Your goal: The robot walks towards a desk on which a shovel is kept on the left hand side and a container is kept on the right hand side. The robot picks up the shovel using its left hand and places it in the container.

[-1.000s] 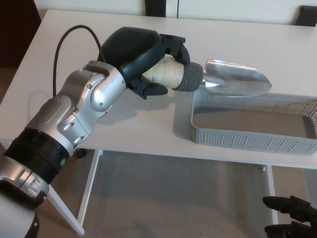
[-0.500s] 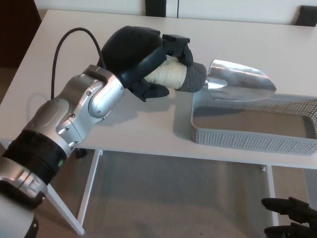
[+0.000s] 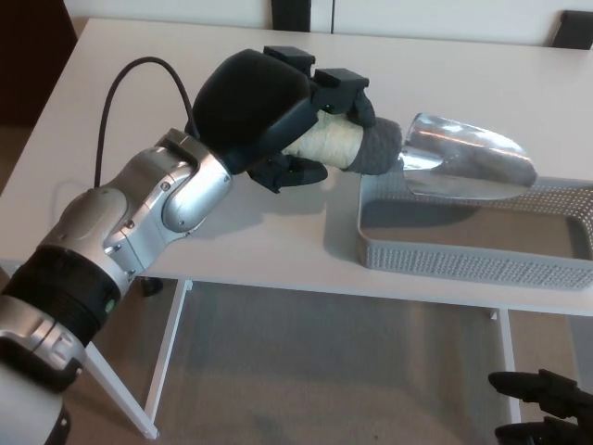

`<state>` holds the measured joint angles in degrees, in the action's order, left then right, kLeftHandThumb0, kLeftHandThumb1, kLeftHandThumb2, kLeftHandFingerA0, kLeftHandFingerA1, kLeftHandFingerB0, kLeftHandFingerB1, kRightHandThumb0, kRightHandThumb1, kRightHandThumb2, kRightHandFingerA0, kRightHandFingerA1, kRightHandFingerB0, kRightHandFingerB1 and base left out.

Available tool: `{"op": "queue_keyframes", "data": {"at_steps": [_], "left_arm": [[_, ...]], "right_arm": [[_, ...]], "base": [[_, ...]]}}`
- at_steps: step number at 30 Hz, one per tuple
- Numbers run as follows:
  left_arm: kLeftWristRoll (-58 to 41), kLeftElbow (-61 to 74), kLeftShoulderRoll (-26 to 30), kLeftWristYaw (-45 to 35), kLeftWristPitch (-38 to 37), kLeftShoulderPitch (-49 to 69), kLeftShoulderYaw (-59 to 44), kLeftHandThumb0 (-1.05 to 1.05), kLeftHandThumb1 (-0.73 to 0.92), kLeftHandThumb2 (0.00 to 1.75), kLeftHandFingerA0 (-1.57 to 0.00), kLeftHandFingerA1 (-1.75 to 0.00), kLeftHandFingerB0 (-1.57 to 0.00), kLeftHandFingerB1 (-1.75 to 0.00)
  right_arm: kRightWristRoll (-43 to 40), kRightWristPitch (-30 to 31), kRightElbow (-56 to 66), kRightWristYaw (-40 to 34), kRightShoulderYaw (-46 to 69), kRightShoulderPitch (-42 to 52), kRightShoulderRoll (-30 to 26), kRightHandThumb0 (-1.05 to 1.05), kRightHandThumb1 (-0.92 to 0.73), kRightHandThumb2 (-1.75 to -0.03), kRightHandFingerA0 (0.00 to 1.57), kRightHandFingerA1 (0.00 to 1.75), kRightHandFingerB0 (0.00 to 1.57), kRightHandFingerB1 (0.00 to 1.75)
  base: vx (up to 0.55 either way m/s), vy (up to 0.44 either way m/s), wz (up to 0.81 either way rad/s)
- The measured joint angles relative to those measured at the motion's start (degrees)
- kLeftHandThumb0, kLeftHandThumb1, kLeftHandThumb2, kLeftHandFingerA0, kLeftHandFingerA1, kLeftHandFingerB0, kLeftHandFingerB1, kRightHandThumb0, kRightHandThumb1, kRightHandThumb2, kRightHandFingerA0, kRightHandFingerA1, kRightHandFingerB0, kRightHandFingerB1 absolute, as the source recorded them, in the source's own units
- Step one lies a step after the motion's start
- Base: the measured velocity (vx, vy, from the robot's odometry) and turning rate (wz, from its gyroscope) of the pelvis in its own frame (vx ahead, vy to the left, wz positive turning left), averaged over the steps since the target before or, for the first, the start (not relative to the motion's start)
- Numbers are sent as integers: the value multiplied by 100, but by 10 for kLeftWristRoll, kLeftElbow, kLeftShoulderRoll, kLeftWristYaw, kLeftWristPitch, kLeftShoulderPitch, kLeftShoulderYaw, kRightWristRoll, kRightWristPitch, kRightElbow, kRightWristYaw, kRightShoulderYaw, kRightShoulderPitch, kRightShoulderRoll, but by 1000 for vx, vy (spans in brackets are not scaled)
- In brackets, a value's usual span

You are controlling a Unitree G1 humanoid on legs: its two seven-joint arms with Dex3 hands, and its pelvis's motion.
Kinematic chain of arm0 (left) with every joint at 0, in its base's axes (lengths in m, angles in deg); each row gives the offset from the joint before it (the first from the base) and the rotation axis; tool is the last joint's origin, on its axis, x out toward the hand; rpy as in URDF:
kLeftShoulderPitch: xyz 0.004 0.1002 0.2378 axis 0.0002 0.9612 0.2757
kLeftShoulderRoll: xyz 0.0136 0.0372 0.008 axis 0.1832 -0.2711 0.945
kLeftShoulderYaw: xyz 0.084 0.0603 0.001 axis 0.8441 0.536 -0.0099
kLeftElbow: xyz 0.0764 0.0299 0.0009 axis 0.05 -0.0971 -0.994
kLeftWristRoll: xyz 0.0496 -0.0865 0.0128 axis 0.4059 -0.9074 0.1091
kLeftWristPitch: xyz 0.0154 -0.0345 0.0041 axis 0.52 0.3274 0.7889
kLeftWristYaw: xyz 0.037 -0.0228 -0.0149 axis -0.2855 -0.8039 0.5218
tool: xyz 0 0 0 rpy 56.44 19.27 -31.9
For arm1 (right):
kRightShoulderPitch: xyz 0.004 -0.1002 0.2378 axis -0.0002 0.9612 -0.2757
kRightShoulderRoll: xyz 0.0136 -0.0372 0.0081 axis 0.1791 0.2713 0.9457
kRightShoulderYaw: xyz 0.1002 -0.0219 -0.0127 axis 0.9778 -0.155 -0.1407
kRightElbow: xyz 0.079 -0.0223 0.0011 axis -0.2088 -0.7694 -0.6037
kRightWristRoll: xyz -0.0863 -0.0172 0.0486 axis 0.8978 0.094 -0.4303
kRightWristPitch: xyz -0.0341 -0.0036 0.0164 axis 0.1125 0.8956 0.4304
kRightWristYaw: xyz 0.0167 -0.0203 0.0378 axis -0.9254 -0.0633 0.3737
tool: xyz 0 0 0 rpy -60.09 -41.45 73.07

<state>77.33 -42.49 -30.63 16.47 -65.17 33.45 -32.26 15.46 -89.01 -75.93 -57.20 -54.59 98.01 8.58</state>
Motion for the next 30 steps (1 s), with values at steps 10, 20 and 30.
{"op": "queue_keyframes", "data": {"at_steps": [10,20,30], "left_arm": [[41,-30,0,51,-48,-1,16,-27,73,64,-89,-173,-79,-71],[81,-67,-1,79,-69,-11,37,-29,73,65,-87,-167,-81,-64],[110,-94,-14,98,-75,-31,52,-23,70,63,-87,-167,-82,-66]], "right_arm": [[0,-2,0,1,-2,-9,-1,-47,-54,-80,56,54,40,49],[0,-2,3,2,-4,-13,-1,-38,-64,-59,63,43,45,38],[1,-2,5,2,-9,-22,-2,-40,-64,-59,63,45,47,39]], "base": [[0,0,0],[0,0,0],[0,0,0]]}}
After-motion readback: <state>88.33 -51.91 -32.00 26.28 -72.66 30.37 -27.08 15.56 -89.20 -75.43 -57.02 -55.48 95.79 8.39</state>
